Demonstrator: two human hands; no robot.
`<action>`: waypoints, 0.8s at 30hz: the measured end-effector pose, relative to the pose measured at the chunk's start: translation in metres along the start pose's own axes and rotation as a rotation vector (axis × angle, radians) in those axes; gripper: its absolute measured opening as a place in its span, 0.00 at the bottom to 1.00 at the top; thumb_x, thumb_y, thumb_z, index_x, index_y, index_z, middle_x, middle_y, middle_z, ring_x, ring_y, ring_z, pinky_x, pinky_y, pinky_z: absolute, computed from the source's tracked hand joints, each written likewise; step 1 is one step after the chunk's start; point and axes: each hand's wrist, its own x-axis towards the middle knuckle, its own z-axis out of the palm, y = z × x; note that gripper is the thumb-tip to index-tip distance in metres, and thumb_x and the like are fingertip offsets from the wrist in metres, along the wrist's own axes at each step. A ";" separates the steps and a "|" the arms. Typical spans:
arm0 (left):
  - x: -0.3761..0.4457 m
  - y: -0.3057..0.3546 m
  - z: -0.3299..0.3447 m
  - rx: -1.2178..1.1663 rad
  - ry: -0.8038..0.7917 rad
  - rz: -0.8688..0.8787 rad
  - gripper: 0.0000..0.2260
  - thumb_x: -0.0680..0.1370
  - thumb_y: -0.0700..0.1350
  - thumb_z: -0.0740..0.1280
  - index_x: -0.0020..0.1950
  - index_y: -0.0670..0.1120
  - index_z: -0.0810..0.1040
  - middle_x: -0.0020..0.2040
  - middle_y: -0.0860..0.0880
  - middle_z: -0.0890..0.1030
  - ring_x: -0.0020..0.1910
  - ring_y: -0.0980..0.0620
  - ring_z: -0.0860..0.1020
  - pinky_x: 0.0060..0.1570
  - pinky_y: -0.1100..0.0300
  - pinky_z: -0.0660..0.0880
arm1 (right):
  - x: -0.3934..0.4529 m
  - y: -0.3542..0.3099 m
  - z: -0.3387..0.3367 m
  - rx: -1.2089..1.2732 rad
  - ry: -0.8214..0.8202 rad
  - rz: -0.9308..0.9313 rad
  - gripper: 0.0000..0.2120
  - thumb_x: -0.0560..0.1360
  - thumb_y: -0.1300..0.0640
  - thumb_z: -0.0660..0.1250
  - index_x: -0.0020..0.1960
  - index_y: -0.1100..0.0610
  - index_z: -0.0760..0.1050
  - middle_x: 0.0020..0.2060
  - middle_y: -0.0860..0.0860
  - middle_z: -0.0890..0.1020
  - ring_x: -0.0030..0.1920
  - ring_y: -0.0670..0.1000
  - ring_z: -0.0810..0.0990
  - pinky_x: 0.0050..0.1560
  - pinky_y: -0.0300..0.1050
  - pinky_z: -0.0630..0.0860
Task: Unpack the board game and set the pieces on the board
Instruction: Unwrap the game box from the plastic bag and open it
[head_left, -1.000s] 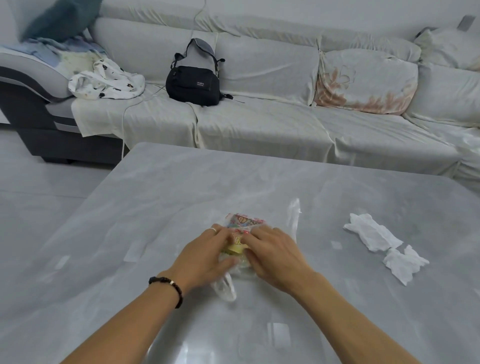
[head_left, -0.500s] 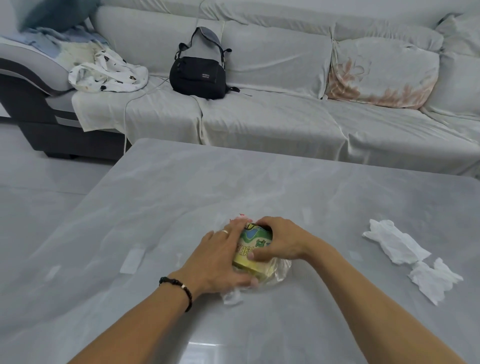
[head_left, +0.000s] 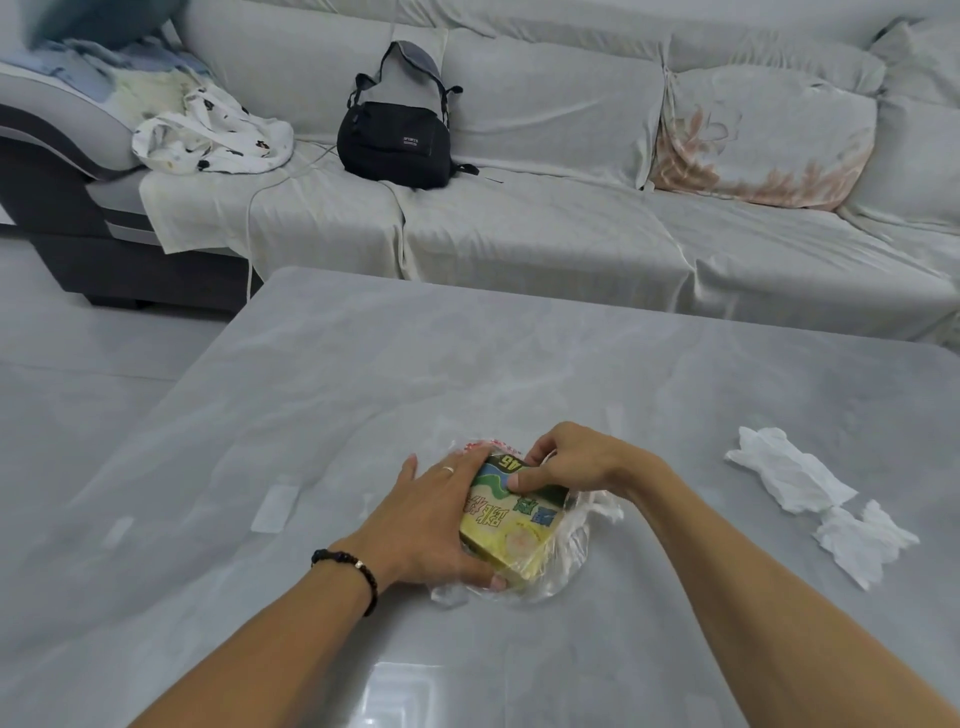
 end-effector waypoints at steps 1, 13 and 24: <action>-0.001 -0.001 0.000 -0.005 -0.006 -0.002 0.57 0.58 0.69 0.73 0.76 0.57 0.41 0.76 0.57 0.57 0.75 0.56 0.56 0.74 0.42 0.42 | -0.001 0.002 0.003 0.051 -0.026 0.014 0.18 0.69 0.47 0.76 0.50 0.60 0.82 0.42 0.52 0.86 0.42 0.50 0.84 0.46 0.43 0.81; 0.000 -0.028 -0.016 0.257 0.162 -0.272 0.31 0.76 0.64 0.57 0.75 0.49 0.59 0.74 0.50 0.64 0.74 0.52 0.59 0.70 0.39 0.47 | 0.030 0.009 0.030 0.974 0.507 0.007 0.14 0.74 0.55 0.72 0.51 0.66 0.78 0.39 0.59 0.85 0.39 0.59 0.83 0.45 0.58 0.82; -0.023 -0.021 -0.001 0.320 0.069 -0.051 0.26 0.79 0.62 0.42 0.75 0.57 0.57 0.77 0.52 0.58 0.76 0.48 0.53 0.73 0.39 0.47 | 0.048 -0.018 0.040 1.151 0.695 0.077 0.17 0.80 0.54 0.63 0.64 0.60 0.68 0.48 0.55 0.83 0.40 0.53 0.85 0.43 0.51 0.82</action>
